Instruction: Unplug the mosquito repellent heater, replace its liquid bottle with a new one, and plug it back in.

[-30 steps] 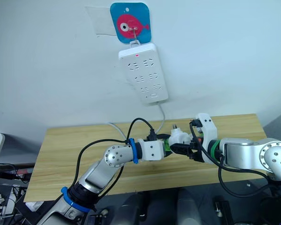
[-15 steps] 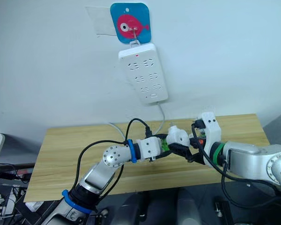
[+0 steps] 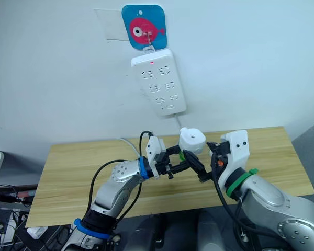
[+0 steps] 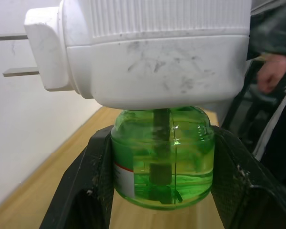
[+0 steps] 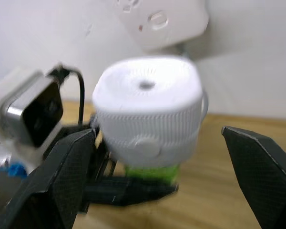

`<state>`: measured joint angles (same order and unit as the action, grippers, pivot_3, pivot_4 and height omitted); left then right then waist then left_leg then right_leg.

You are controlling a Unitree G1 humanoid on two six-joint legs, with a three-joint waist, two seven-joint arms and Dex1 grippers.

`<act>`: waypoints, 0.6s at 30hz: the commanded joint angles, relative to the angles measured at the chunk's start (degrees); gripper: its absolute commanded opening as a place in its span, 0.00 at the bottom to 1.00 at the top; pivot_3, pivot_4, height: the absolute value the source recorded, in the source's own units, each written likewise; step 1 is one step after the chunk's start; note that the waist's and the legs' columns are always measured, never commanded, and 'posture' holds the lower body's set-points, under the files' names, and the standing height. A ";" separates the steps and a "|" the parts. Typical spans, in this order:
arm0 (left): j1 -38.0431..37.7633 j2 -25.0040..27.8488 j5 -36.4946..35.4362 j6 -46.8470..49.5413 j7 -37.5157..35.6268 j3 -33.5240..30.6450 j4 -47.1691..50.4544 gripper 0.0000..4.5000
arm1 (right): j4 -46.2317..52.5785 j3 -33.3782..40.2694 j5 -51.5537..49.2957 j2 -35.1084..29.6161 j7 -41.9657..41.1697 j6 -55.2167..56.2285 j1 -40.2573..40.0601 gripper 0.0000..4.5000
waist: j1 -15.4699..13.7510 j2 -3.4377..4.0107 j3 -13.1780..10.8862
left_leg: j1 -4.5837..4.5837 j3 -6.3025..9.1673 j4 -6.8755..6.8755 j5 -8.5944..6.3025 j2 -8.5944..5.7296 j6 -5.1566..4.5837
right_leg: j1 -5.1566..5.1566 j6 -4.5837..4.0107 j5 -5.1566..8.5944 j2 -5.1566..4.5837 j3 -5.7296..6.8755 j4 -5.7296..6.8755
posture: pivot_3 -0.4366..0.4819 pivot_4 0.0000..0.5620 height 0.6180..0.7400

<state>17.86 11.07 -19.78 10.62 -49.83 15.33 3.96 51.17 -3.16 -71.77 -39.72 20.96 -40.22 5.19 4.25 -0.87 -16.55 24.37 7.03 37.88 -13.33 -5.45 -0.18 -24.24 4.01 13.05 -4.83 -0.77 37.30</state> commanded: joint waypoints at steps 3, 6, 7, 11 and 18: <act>-0.16 0.14 -3.36 1.95 -1.53 -0.41 4.53 0.50 | 2.23 -1.20 6.13 3.61 -1.93 0.87 1.09 0.99 | 0.44 0.04 0.17 | 0.00 -0.01 0.00 -0.01 0.00 -0.01 | 0.00 0.00 0.00 0.00 -0.02 0.00 | 0.21 0.43 1.00; -0.47 0.01 -3.89 2.64 -1.27 -0.19 5.43 0.50 | 2.15 -1.50 7.61 4.50 -3.04 0.18 1.66 0.99 | 0.56 0.07 0.26 | 0.00 -0.01 -0.01 -0.02 0.01 -0.03 | 0.00 0.00 0.00 0.00 -0.02 0.00 | 0.21 0.42 1.00; -0.74 -0.03 -4.08 3.01 -1.16 0.02 5.97 0.50 | 2.02 -1.44 7.86 4.78 -3.29 -0.02 1.95 0.99 | 0.56 0.06 0.28 | 0.00 -0.01 -0.02 -0.02 0.01 -0.03 | -0.01 0.00 0.00 0.00 -0.03 0.00 | 0.21 0.42 1.00; -1.75 0.19 -4.02 3.92 -0.51 0.14 7.30 0.50 | 1.99 -1.00 9.10 5.93 -4.03 -0.26 1.71 0.88 | 0.56 0.07 0.49 | 0.00 -0.02 -0.02 -0.02 0.01 -0.03 | -0.01 0.00 0.00 0.00 -0.04 -0.01 | 0.22 0.41 1.00; -2.41 0.16 -4.25 4.78 0.07 0.18 8.07 0.66 | 1.60 -0.55 11.73 7.15 -6.60 -0.17 0.61 0.68 | 0.56 0.09 0.72 | 0.00 -0.02 -0.02 -0.04 0.00 -0.06 | 0.00 0.00 0.00 0.00 -0.04 -0.02 | 0.22 0.43 1.00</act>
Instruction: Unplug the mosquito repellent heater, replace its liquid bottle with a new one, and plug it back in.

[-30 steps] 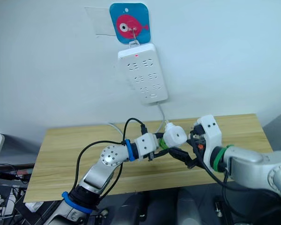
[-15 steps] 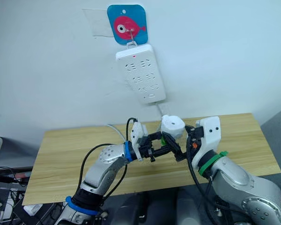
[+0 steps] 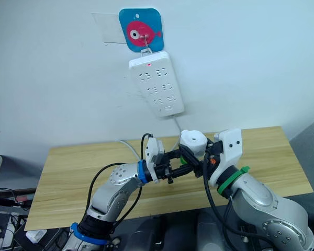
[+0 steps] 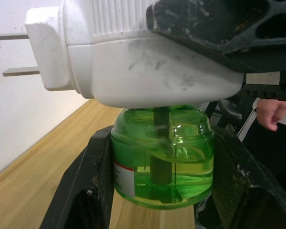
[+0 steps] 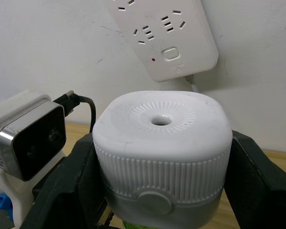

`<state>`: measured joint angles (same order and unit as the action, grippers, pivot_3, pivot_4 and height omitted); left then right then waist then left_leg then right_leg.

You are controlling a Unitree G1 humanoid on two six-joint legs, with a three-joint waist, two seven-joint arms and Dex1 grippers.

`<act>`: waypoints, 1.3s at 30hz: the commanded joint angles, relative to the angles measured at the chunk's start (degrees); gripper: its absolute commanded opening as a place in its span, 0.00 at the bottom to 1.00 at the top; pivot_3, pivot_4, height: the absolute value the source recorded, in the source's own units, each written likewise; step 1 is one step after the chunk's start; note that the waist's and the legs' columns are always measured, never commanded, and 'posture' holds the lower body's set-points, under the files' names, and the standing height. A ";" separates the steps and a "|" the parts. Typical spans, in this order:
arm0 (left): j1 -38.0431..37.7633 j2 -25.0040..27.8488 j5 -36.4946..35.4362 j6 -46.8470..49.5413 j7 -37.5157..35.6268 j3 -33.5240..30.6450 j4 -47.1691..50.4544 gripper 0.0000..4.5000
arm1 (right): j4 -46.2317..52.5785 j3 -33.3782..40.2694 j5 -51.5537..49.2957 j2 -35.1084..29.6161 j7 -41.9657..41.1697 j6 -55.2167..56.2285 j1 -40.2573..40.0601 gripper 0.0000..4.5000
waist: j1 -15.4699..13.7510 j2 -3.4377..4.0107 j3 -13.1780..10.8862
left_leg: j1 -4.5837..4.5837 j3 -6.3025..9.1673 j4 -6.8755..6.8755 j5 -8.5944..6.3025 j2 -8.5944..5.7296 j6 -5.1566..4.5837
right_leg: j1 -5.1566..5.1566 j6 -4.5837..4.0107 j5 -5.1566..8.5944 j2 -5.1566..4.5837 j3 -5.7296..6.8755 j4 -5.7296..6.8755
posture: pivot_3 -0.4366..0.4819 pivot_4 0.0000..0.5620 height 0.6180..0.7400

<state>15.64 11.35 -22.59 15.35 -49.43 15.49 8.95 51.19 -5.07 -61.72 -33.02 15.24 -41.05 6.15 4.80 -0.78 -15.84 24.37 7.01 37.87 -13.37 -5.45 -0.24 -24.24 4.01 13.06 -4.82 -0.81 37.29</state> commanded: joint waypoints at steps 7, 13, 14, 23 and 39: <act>-1.52 5.70 -6.28 4.60 -1.39 -5.54 7.39 1.00 | -1.12 1.82 8.43 2.12 -3.26 1.90 -0.08 0.68 | 0.12 0.07 0.25 | -0.01 -0.01 -0.02 0.00 0.03 0.00 | -0.03 -0.01 0.00 0.00 -0.02 0.01 | 0.22 0.42 1.00; 4.43 12.71 -8.48 4.08 -1.01 -16.08 3.92 1.00 | -3.22 0.06 15.59 5.61 -5.87 3.07 1.27 0.68 | -0.03 0.15 0.32 | -0.02 -0.01 -0.01 0.00 0.01 0.00 | -0.04 -0.01 0.01 0.15 -0.02 0.02 | 0.23 0.43 1.00; 6.01 13.28 -8.10 3.38 -0.55 -17.33 2.51 1.00 | -3.53 -0.10 16.84 6.06 -6.47 3.17 1.85 0.68 | -0.03 0.15 0.32 | -0.02 -0.01 0.01 0.00 0.01 0.01 | -0.03 -0.01 0.00 0.16 -0.01 0.03 | 0.23 0.43 1.00; 18.43 11.14 -1.35 -8.01 1.50 -19.36 -15.19 1.00 | -5.35 0.06 21.97 8.33 -13.47 4.14 4.75 0.68 | 0.07 0.09 0.44 | -0.02 -0.09 0.00 0.06 -0.01 0.12 | -0.04 0.00 -0.01 0.16 -0.05 -0.01 | 0.24 0.40 1.00; 24.46 6.31 -0.53 -13.07 -3.02 -17.93 -24.01 1.00 | -2.62 2.35 19.98 12.24 -11.78 -4.71 12.69 0.68 | 0.23 0.04 0.61 | -0.01 -0.13 0.01 0.09 0.00 0.19 | -0.12 0.00 -0.01 0.14 -0.11 0.06 | 0.23 0.38 1.00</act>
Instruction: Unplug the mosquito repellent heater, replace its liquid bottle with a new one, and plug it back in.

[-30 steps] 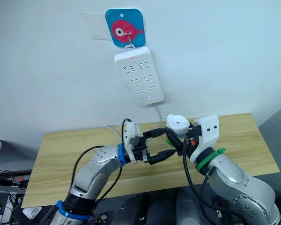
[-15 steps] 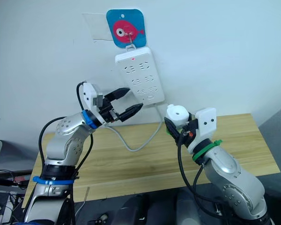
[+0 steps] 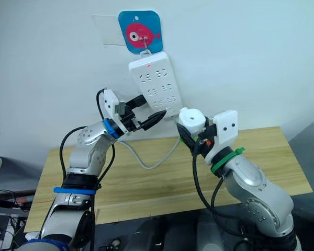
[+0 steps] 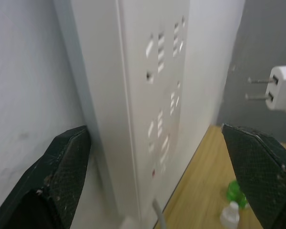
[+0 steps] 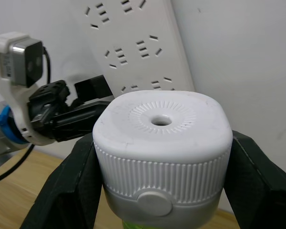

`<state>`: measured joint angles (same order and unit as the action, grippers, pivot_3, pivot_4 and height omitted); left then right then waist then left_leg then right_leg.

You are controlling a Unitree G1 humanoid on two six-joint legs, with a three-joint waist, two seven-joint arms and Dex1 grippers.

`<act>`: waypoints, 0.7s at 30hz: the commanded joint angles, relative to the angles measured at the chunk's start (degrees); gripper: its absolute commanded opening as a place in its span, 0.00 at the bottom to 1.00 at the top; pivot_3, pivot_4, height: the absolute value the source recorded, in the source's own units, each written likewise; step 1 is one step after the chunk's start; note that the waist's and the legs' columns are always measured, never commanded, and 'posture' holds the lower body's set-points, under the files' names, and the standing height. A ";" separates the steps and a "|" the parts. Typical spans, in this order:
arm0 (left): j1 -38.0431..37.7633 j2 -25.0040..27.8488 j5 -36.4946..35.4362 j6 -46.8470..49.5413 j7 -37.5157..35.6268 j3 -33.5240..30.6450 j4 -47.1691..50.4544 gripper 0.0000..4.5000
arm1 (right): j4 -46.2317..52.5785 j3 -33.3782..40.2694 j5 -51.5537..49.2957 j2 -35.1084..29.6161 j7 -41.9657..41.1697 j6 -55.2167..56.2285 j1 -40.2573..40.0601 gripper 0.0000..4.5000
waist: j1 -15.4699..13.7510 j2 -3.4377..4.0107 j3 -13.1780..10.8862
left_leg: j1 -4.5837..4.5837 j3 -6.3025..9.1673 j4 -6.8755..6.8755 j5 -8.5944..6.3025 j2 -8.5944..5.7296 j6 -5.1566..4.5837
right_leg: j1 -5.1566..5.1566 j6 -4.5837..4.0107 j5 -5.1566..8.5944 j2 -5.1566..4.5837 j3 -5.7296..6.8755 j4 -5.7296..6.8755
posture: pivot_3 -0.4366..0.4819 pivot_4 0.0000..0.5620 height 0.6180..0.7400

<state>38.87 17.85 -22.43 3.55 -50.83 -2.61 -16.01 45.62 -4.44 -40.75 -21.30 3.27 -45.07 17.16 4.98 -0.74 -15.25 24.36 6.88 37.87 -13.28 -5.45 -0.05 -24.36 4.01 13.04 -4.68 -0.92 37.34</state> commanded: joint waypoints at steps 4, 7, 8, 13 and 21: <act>0.18 0.23 -1.98 0.70 -3.08 -0.22 2.58 1.00 | 1.93 2.30 -0.73 1.13 0.05 -1.65 3.38 0.68 | 0.18 0.01 0.02 | 0.00 -0.03 -0.04 0.00 0.02 0.00 | -0.04 0.00 0.00 0.00 -0.02 0.01 | 0.23 0.40 1.00; -1.11 0.94 -3.24 2.72 -3.57 -0.69 4.78 0.91 | 1.41 2.51 -0.14 1.38 -0.47 -1.53 3.22 0.68 | 0.19 0.01 0.02 | 0.00 -0.03 -0.03 0.00 0.01 0.00 | -0.04 0.00 0.00 0.00 -0.03 0.01 | 0.23 0.40 1.00; -1.33 1.25 -3.71 3.54 -3.65 -0.97 5.08 0.86 | 1.01 2.30 0.21 1.42 -0.93 -1.25 3.04 0.68 | 0.19 0.01 0.02 | 0.00 -0.03 -0.03 0.00 0.01 0.00 | -0.04 0.00 0.00 0.00 -0.04 0.02 | 0.23 0.40 1.00; -0.89 2.05 -3.91 4.32 -3.58 -1.26 4.99 0.51 | -0.25 1.18 2.10 1.61 -3.14 -0.18 2.11 0.68 | 0.15 0.00 0.02 | 0.00 -0.03 -0.01 -0.02 0.01 -0.02 | -0.04 0.00 0.00 0.00 -0.03 0.08 | 0.24 0.45 1.00; -0.62 1.88 -3.95 5.13 -2.98 -1.07 5.49 0.29 | -3.14 -0.38 5.29 2.02 -7.11 1.37 1.51 0.68 | 0.14 0.00 0.02 | 0.00 -0.04 -0.01 -0.02 0.01 -0.03 | -0.07 0.00 0.00 0.00 -0.03 0.10 | 0.24 0.42 1.00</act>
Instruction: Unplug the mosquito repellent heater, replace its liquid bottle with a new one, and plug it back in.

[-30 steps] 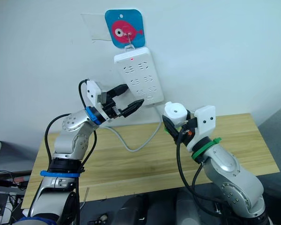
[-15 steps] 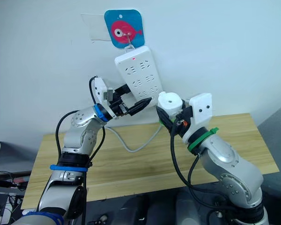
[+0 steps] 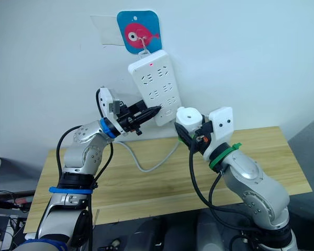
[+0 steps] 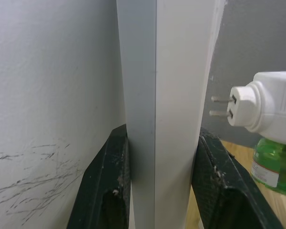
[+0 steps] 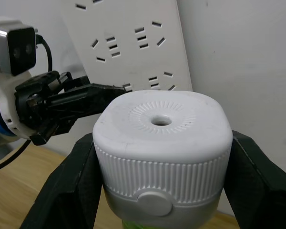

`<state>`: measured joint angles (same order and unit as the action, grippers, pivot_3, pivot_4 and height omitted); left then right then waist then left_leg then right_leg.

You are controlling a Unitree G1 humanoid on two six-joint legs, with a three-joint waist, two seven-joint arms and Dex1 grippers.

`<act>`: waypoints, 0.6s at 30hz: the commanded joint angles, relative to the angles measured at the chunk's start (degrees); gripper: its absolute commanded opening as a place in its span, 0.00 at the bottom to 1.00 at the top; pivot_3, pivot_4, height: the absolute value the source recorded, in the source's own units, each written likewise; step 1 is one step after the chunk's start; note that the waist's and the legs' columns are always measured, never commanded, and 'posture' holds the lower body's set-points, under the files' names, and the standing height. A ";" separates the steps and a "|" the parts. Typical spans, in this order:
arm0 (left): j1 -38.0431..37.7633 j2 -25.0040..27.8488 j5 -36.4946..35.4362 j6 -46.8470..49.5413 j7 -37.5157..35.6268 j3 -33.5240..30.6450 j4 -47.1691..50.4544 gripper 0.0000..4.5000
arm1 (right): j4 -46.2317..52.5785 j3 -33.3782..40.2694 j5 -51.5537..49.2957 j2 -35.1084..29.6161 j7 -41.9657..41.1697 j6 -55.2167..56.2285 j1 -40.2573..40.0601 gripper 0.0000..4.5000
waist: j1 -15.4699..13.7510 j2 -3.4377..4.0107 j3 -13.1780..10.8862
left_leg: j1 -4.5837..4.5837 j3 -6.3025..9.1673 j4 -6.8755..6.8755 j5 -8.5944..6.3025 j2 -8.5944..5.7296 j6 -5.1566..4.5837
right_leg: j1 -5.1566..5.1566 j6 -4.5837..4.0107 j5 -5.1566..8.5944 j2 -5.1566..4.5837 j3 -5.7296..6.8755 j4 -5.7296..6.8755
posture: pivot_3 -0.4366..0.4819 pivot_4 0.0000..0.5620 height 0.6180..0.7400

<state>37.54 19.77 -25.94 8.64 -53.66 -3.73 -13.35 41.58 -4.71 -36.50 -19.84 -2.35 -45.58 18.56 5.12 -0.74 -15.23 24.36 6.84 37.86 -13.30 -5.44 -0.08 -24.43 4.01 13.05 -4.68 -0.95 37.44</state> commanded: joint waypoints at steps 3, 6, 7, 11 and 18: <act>0.62 -0.06 -0.41 0.16 -0.09 0.21 3.08 0.29 | 0.33 -0.34 1.48 0.86 -2.57 1.65 1.12 0.68 | 0.00 0.00 0.00 | 0.00 0.00 0.00 0.00 0.00 0.01 | 0.00 0.00 0.00 0.00 0.00 0.00 | 0.25 0.41 1.00; 0.34 0.03 -0.51 0.53 -0.05 0.20 3.79 0.29 | 0.03 -0.39 1.85 1.53 -2.99 1.11 2.80 0.68 | -0.01 0.00 0.00 | 0.00 0.00 0.00 0.01 0.00 0.03 | -0.01 0.00 0.00 0.00 -0.01 0.02 | 0.26 0.40 1.00; 0.26 0.06 -0.61 0.70 -0.05 0.17 3.97 0.29 | -0.11 -0.41 1.99 1.76 -3.08 1.00 3.30 0.68 | -0.02 0.00 0.00 | 0.00 0.00 0.00 0.02 0.00 0.03 | -0.01 0.00 0.00 0.00 -0.01 0.02 | 0.26 0.40 1.00; -0.69 0.37 -0.33 0.56 -0.11 0.24 5.08 0.29 | -0.44 -0.64 2.41 2.63 -3.75 1.14 4.97 0.68 | -0.10 0.00 0.00 | 0.00 0.00 0.00 0.02 0.00 0.04 | -0.03 0.00 0.00 -0.01 0.00 0.04 | 0.27 0.39 1.00; -1.65 0.61 -0.58 1.20 0.12 0.17 6.54 0.29 | -3.51 -1.05 3.72 2.87 -6.08 1.62 7.51 0.68 | -0.18 0.00 0.01 | 0.00 -0.03 -0.01 0.01 -0.01 0.05 | -0.07 0.00 0.00 -0.02 -0.02 0.08 | 0.29 0.39 1.00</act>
<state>36.12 20.04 -26.11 10.12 -52.93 -3.97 -9.95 37.56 -5.89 -33.18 -17.25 -7.47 -45.43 24.31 4.95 -0.74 -15.23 24.37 6.79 37.85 -13.29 -5.45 -0.03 -24.51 4.00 13.05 -4.70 -0.99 37.53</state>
